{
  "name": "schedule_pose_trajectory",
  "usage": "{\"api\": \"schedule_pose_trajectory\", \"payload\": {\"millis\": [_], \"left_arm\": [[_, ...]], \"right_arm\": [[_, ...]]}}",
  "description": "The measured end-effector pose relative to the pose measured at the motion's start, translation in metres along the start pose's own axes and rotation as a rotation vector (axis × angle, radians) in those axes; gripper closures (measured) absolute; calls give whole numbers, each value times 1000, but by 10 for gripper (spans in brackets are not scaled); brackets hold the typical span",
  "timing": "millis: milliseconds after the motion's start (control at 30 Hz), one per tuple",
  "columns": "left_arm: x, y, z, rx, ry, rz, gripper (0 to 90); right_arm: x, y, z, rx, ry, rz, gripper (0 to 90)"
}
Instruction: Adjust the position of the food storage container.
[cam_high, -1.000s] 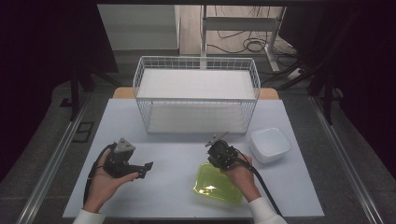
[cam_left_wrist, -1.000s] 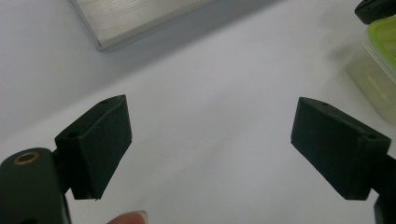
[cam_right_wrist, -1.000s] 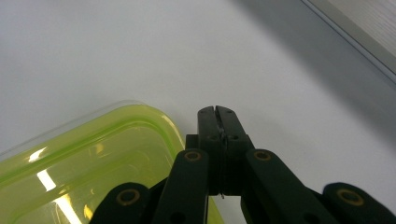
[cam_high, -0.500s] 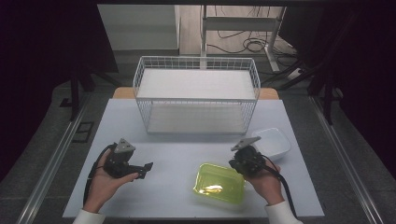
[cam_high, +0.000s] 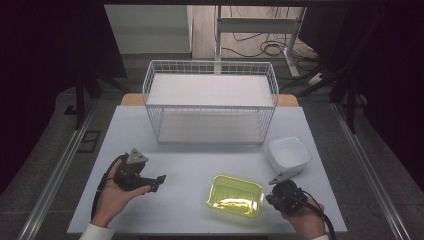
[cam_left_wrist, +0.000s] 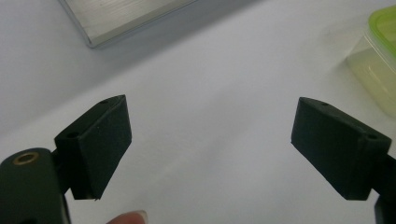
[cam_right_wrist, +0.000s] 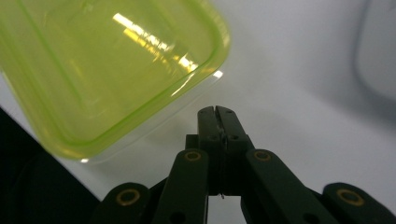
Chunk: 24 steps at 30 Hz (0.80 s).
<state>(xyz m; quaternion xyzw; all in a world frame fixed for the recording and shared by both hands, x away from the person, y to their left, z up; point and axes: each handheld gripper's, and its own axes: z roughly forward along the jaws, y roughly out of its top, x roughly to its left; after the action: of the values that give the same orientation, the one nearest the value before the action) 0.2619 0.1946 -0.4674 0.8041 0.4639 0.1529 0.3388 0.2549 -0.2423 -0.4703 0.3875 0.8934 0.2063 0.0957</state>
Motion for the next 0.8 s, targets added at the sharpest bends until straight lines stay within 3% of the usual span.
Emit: {"api": "schedule_pose_trajectory", "payload": {"millis": [167, 500, 800], "left_arm": [[0, 0, 1, 4, -2, 2, 121], [-1, -1, 4, 15, -3, 6, 121], [-1, -2, 4, 18, -3, 7, 120]], "right_arm": [[7, 2, 12, 51, 28, -23, 892], [12, 8, 18, 61, 16, -29, 892], [22, 26, 28, 58, 24, -43, 892]]}}
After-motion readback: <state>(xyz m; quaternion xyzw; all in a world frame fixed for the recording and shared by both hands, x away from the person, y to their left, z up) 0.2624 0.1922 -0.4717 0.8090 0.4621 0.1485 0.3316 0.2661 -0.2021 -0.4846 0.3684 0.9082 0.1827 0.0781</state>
